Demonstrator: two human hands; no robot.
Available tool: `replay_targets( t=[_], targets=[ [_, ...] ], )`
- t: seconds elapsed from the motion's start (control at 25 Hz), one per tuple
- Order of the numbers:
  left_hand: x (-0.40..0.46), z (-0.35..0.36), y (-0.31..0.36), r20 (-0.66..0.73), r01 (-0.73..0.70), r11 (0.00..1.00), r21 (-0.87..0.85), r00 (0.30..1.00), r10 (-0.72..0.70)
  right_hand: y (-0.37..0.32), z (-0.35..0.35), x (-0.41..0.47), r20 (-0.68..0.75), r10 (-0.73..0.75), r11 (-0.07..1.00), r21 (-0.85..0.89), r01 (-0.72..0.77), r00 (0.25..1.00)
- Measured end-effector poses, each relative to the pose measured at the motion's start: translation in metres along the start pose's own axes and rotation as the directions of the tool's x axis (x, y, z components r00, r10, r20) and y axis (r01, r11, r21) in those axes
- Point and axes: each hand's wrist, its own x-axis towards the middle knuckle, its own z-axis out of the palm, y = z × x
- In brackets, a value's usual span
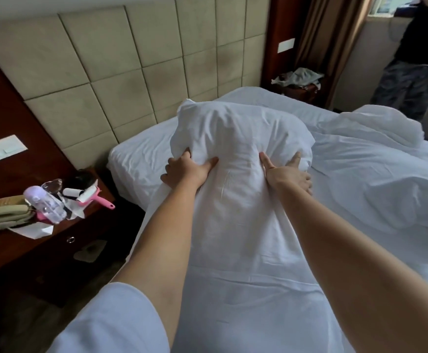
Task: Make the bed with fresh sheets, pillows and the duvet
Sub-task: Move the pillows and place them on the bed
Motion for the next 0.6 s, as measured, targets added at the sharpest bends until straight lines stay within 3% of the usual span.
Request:
replay_targets(
  t=[0.28,0.6],
  targets=[
    [0.172,-0.032,-0.021,-0.048,0.069,0.998,0.0,0.997,-0.069,-0.141,0.108,0.062,0.093,-0.032,0.999,0.046,0.027,0.995],
    [0.352,-0.064,-0.043,-0.024,0.055,0.998,0.003,0.998,-0.055,-0.275,0.21,0.11,0.085,0.001,0.998,0.056,-0.006,0.996]
  ],
)
